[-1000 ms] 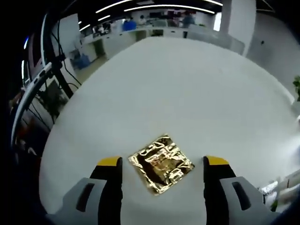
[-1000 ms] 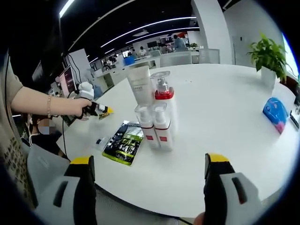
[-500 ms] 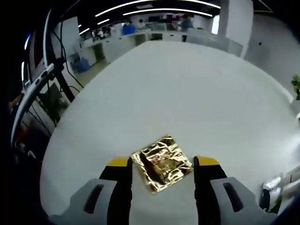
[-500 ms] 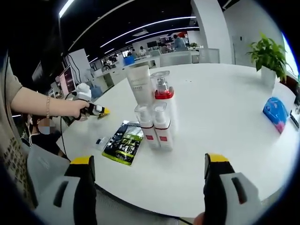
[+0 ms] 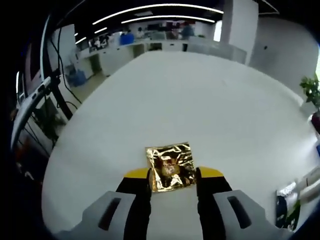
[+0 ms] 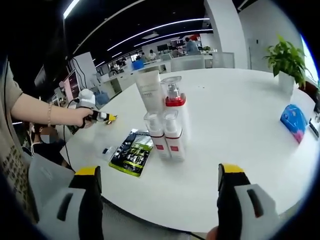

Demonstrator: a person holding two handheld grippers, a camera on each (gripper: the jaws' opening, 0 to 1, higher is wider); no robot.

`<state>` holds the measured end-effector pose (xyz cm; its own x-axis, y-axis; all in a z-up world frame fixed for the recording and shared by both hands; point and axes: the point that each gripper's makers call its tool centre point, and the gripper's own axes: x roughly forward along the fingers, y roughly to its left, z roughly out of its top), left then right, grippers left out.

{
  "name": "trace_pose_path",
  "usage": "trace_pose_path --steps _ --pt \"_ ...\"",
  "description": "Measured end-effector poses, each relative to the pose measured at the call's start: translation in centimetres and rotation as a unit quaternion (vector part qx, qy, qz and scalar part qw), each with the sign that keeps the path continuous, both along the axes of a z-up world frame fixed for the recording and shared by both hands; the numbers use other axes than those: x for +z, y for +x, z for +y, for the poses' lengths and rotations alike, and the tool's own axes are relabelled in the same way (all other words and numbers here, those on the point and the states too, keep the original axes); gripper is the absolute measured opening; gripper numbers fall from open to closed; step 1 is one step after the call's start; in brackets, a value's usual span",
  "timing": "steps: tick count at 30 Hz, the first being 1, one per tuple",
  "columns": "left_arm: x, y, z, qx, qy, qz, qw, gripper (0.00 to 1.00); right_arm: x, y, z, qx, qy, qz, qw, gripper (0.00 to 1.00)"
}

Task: Arrange the skincare products in the storage area until every visible bottle or jar stands upright without overlapping.

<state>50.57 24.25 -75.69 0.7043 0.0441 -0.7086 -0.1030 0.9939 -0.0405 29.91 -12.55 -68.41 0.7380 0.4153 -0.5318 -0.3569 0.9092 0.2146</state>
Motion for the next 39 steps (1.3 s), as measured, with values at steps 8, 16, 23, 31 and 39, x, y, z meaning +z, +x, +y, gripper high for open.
trace_pose_path --steps 8,16,23,31,39 --pt "1.0 -0.6 -0.7 -0.012 -0.006 -0.015 0.9998 0.32 0.2 0.0 0.0 0.003 -0.001 -0.004 1.0000 0.97" --pt "2.0 -1.7 -1.6 -0.031 -0.017 -0.036 0.9988 0.32 0.3 0.1 0.1 0.009 -0.003 -0.009 0.9999 0.97" --pt "3.6 -2.5 -2.7 -0.061 -0.014 -0.061 0.9962 0.32 0.4 0.1 0.3 0.015 -0.005 -0.012 0.9998 0.97" --pt "5.4 -3.3 -3.6 -0.066 -0.039 -0.087 0.9933 0.32 0.5 0.1 0.4 0.018 -0.006 -0.016 0.9997 0.97" --pt "5.9 -4.3 -4.4 -0.067 -0.054 -0.088 0.9924 0.32 0.6 0.0 0.4 0.020 -0.006 -0.020 0.9996 0.97"
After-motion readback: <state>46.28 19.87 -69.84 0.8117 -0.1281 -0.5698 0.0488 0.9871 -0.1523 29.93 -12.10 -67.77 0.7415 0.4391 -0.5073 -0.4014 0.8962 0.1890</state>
